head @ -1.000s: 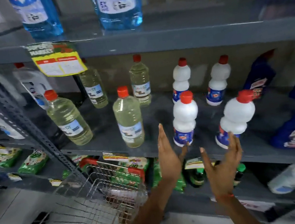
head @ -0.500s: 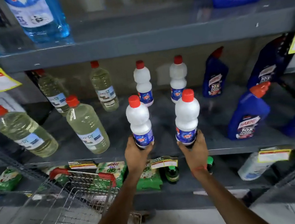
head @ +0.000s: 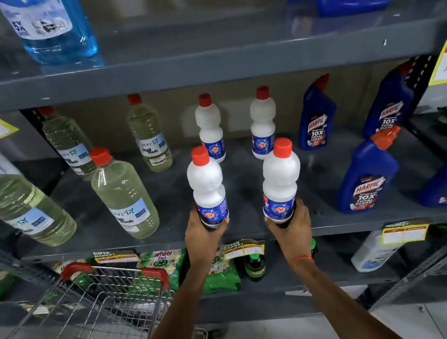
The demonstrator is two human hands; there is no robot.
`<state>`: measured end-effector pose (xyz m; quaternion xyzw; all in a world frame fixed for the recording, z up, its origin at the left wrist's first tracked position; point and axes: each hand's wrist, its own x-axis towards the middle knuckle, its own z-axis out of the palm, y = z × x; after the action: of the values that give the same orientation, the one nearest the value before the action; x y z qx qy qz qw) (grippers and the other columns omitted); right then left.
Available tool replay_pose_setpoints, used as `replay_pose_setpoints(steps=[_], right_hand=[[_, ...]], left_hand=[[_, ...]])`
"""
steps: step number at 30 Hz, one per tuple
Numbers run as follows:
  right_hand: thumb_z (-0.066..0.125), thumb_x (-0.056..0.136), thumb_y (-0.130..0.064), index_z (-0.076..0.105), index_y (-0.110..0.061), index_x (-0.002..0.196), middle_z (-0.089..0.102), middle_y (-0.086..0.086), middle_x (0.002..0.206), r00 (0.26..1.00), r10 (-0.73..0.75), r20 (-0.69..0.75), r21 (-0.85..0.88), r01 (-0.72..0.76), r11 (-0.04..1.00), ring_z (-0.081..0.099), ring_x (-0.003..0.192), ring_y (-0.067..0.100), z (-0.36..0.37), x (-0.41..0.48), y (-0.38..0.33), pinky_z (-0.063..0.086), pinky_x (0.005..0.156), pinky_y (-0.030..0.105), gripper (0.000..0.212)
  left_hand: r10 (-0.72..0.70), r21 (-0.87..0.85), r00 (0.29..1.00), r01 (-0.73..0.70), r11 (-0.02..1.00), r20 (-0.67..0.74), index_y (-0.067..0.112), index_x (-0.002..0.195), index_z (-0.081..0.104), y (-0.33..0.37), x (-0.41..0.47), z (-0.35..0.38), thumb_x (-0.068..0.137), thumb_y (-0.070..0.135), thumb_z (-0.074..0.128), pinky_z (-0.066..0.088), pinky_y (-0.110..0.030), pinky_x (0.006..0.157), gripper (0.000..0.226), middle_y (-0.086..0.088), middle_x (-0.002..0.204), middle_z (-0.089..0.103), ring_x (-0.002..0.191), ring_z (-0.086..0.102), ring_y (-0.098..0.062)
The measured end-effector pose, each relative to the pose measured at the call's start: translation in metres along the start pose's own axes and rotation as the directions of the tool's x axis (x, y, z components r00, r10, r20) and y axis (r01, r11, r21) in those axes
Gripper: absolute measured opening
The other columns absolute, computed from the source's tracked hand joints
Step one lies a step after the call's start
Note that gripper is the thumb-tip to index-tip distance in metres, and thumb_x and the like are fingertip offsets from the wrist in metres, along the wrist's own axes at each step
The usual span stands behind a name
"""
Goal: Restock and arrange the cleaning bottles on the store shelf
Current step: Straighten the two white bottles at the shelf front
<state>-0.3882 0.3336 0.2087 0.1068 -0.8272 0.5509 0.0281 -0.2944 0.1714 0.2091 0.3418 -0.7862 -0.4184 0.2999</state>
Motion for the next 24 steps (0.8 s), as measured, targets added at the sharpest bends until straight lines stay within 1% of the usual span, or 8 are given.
replay_pose_setpoints(steps=[3,6,9,12,15,19,22,24], right_hand=[[0.084,0.065,-0.030,0.036,-0.003,0.140,0.048,0.018,0.134,1.000,-0.010,-0.005,-0.007,0.010,1.000,0.045,0.126,0.030,-0.006,-0.002,-0.005,0.043,0.105,0.045,0.093],[0.072,0.079,-0.025,0.036,-0.003,0.140,0.046,0.019,0.135,0.988,-0.140,-0.065,-0.010,0.140,0.990,0.042,0.128,0.030,-0.020,-0.002,-0.012,0.041,0.107,0.045,0.074],[0.057,0.091,-0.017,0.042,-0.003,0.137,0.048,0.018,0.132,0.956,-0.262,-0.135,0.016,0.266,0.964,0.045,0.125,0.027,-0.042,0.005,-0.022,0.038,0.108,0.034,0.050],[0.049,0.094,-0.014,0.048,0.000,0.130,0.050,0.018,0.128,0.916,-0.355,-0.185,0.017,0.365,0.931,0.043,0.124,0.021,-0.074,0.017,-0.024,0.030,0.108,0.017,0.039],[0.045,0.092,-0.012,0.054,0.005,0.122,0.052,0.023,0.122,0.891,-0.400,-0.215,-0.008,0.408,0.913,0.044,0.120,0.021,-0.115,0.028,-0.001,0.030,0.106,0.012,0.035],[0.048,0.090,-0.015,0.053,0.006,0.122,0.050,0.027,0.123,0.915,-0.307,-0.261,-0.061,0.302,0.951,0.043,0.121,0.026,-0.172,0.046,0.053,0.038,0.104,0.032,0.039],[0.061,0.084,-0.018,0.045,0.003,0.132,0.043,0.026,0.132,0.924,-0.229,-0.306,-0.098,0.208,0.973,0.041,0.128,0.033,-0.210,0.067,0.090,0.035,0.108,0.039,0.055],[0.069,0.077,-0.023,0.037,0.002,0.138,0.036,0.027,0.139,0.927,-0.175,-0.331,-0.085,0.156,0.984,0.034,0.133,0.035,-0.231,0.083,0.107,0.028,0.112,0.035,0.074]], left_hand=[[-0.016,-0.047,1.000,0.017,0.999,0.024,0.009,0.143,0.022,0.010,-0.008,0.001,0.064,0.036,0.083,0.041,-0.036,0.105,0.104,-0.012,0.149,0.036,0.134,0.041,-0.029],[0.156,0.178,0.975,-0.128,0.976,-0.158,0.004,0.147,-0.004,0.033,-0.022,0.006,0.076,0.058,0.064,0.013,-0.040,0.117,0.112,-0.018,0.158,-0.003,0.147,0.002,-0.029],[0.353,0.261,0.905,-0.290,0.921,-0.238,0.003,0.146,-0.008,0.074,-0.039,0.023,0.088,0.056,0.046,0.008,-0.041,0.120,0.096,-0.017,0.157,-0.009,0.147,-0.004,-0.029],[0.463,0.203,0.865,-0.426,0.881,-0.195,0.008,0.147,-0.009,0.114,-0.060,0.058,0.094,0.046,0.040,0.010,-0.037,0.121,0.081,-0.012,0.157,-0.005,0.147,0.001,-0.027],[0.526,0.098,0.844,-0.517,0.850,-0.107,0.009,0.148,-0.002,0.147,-0.090,0.107,0.098,0.036,0.038,0.014,-0.032,0.121,0.070,-0.006,0.158,-0.002,0.147,0.007,-0.023],[0.427,0.018,0.904,-0.426,0.904,-0.011,0.010,0.148,0.005,0.166,-0.118,0.181,0.096,0.028,0.044,0.018,-0.026,0.119,0.067,0.000,0.158,0.007,0.146,0.011,-0.012],[0.236,-0.056,0.972,-0.236,0.970,0.004,0.007,0.148,0.006,0.173,-0.128,0.223,0.082,0.043,0.064,0.016,-0.020,0.117,0.095,-0.003,0.158,0.010,0.144,0.013,-0.012],[0.106,-0.076,0.994,-0.106,0.991,-0.003,0.009,0.147,0.000,0.179,-0.131,0.243,0.070,0.050,0.074,0.021,-0.029,0.116,0.115,-0.009,0.158,0.012,0.144,0.015,-0.018]])
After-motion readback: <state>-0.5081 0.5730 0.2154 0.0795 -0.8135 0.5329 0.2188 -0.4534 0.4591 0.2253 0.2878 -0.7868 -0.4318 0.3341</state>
